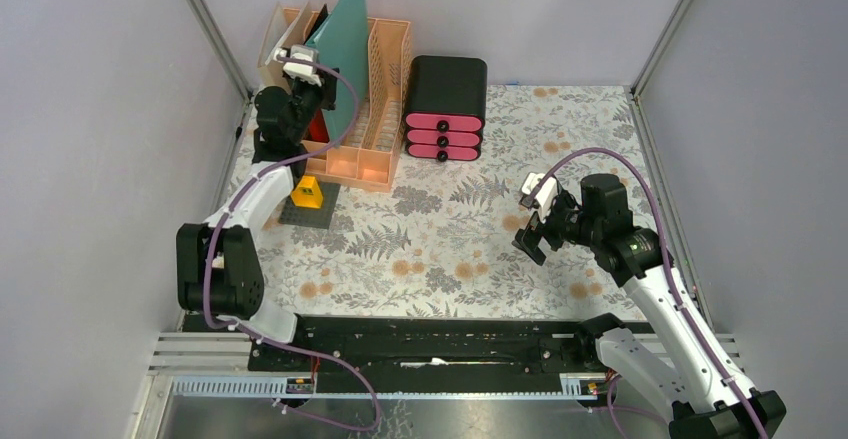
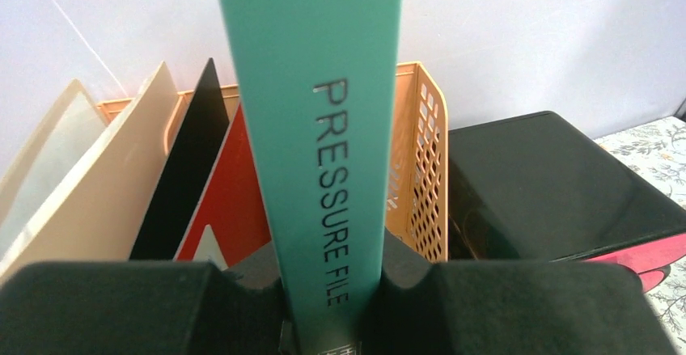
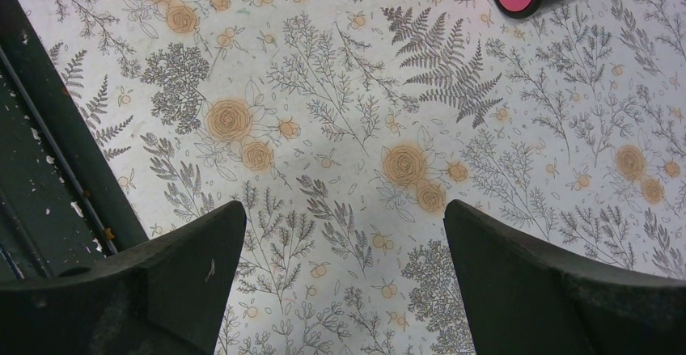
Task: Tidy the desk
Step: Place the folder in the storage box.
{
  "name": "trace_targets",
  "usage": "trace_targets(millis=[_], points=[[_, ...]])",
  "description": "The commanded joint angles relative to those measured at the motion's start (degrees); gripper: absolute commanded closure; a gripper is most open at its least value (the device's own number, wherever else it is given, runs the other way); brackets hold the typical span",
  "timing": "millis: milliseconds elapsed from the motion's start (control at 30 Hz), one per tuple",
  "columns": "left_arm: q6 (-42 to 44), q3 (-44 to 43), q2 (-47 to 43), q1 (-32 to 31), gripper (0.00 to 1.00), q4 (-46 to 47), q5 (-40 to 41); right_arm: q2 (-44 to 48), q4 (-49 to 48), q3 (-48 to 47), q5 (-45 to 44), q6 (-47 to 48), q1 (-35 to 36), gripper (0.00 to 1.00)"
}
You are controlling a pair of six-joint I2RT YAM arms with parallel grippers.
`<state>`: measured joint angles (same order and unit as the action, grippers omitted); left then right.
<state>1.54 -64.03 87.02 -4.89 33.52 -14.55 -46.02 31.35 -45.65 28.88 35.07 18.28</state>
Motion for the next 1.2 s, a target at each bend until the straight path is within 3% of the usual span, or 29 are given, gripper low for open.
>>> trace_targets(millis=[0,300,733,1067,1167], points=[[-1.5,-3.2,1.6,0.6,1.0,11.2,-3.5,-0.3,-1.4,0.3,-1.1,0.4,-0.4,0.0],[-7.1,-3.8,7.3,2.5,1.0,15.9,-5.3,-0.4,-1.3,0.3,-1.2,0.6,-0.4,0.0],[-7.1,-0.3,11.6,4.3,1.0,23.9,-7.8,-1.2,-0.9,0.2,-1.4,1.0,-0.4,0.0],[-7.1,-1.1,13.7,4.8,1.0,24.3,-8.4,-1.2,-0.9,0.4,-1.4,1.1,-0.4,0.0],[-14.0,-1.1,14.6,4.8,0.99,25.0,-9.1,-1.2,-0.9,0.3,-1.5,1.1,-0.4,0.0]])
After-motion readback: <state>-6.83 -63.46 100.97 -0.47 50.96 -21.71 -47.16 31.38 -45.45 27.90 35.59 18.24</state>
